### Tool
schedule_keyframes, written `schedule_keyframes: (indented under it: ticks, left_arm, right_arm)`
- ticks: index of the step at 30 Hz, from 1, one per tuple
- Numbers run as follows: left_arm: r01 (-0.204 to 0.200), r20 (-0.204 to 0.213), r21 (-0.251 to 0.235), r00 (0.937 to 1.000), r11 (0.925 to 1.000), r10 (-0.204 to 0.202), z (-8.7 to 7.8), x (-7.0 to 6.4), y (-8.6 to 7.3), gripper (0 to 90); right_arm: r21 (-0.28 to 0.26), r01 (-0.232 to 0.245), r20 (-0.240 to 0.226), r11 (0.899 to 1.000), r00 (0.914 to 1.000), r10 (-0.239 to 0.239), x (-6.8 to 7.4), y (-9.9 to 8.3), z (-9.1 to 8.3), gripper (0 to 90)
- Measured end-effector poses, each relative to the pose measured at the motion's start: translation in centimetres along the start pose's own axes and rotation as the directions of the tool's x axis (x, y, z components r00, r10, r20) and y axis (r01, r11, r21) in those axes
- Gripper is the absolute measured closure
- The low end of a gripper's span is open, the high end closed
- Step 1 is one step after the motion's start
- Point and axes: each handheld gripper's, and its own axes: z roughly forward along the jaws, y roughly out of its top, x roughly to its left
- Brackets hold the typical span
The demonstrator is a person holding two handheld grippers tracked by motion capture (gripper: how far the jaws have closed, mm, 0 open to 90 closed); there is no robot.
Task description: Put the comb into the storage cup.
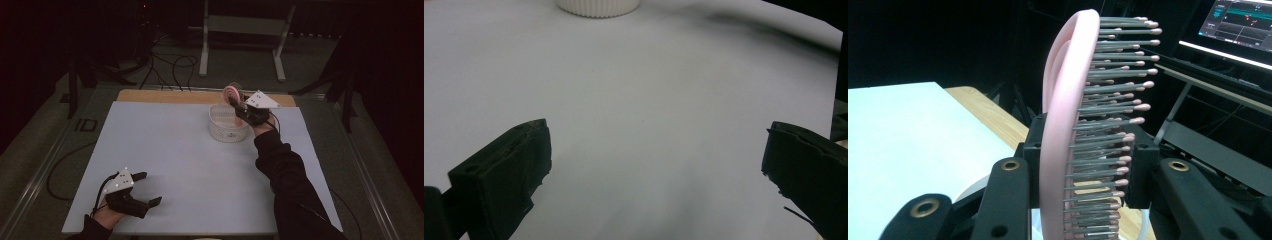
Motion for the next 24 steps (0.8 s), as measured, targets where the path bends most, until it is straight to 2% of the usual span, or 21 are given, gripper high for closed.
schedule_keyframes:
  ticks: [3, 6, 11, 15, 24]
  left_arm:
    - [0.000, 0.000, 0.000, 1.0000, 1.0000, 0.000, 0.0, 0.0, 0.0, 0.4]
    - [0.001, 0.001, 0.002, 1.0000, 1.0000, -0.001, 0.0, 0.0, 0.0, 0.4]
    - [0.002, 0.002, 0.005, 1.0000, 1.0000, -0.002, 0.0, 0.1, -0.1, 0.4]
    - [0.001, 0.001, 0.004, 1.0000, 1.0000, -0.001, 0.0, 0.1, 0.0, 0.4]
    - [0.000, 0.000, 0.006, 1.0000, 1.0000, 0.000, 0.1, 0.0, 0.0, 0.4]
  right_arm:
    - [0.009, 0.013, -0.005, 1.000, 0.9999, -0.013, 0.3, -0.3, 0.1, 64.6]
    - [0.022, 0.064, -0.006, 0.998, 0.9980, -0.064, 0.6, -0.6, 0.3, 64.7]
    - [0.039, 0.099, -0.014, 0.994, 0.9950, -0.099, 1.2, -1.0, 0.7, 64.6]
    - [0.053, 0.105, -0.025, 0.993, 0.9942, -0.104, 1.6, -1.3, 0.9, 64.6]
    - [0.045, 0.104, -0.036, 0.994, 0.9941, -0.103, 2.0, -1.5, 0.8, 64.2]
